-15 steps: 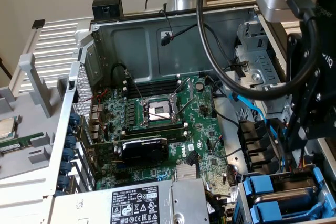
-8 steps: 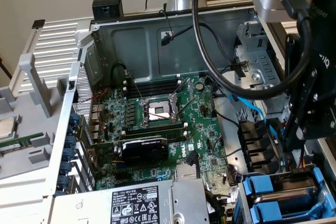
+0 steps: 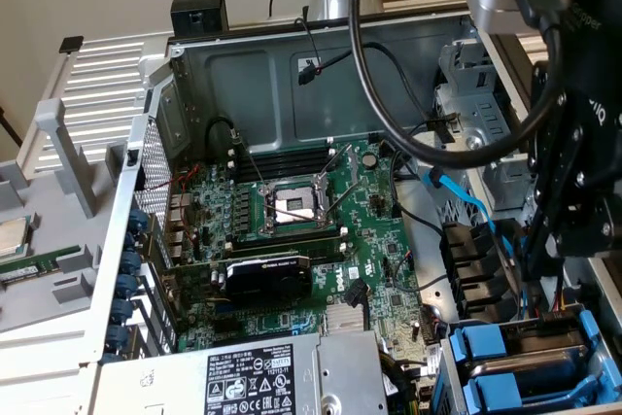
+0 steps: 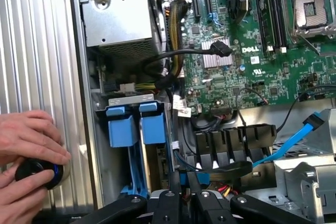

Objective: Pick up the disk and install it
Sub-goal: 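Insert the second disk wire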

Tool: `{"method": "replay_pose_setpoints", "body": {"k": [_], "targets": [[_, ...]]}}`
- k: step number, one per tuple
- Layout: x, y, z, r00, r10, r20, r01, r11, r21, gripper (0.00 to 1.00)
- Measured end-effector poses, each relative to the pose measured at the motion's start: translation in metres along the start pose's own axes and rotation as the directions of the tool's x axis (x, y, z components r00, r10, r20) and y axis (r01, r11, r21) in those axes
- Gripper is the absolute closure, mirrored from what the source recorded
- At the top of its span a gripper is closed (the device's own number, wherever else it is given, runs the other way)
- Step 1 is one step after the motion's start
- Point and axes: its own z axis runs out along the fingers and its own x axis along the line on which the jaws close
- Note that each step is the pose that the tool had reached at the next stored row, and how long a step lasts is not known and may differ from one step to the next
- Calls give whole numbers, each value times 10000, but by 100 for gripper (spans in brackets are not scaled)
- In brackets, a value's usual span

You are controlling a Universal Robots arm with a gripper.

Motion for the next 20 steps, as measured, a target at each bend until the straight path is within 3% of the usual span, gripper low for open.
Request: {"method": "replay_pose_setpoints", "body": {"k": [20], "targets": [[136,6,64,9989,468,13,-468,9989,-21,84]]}}
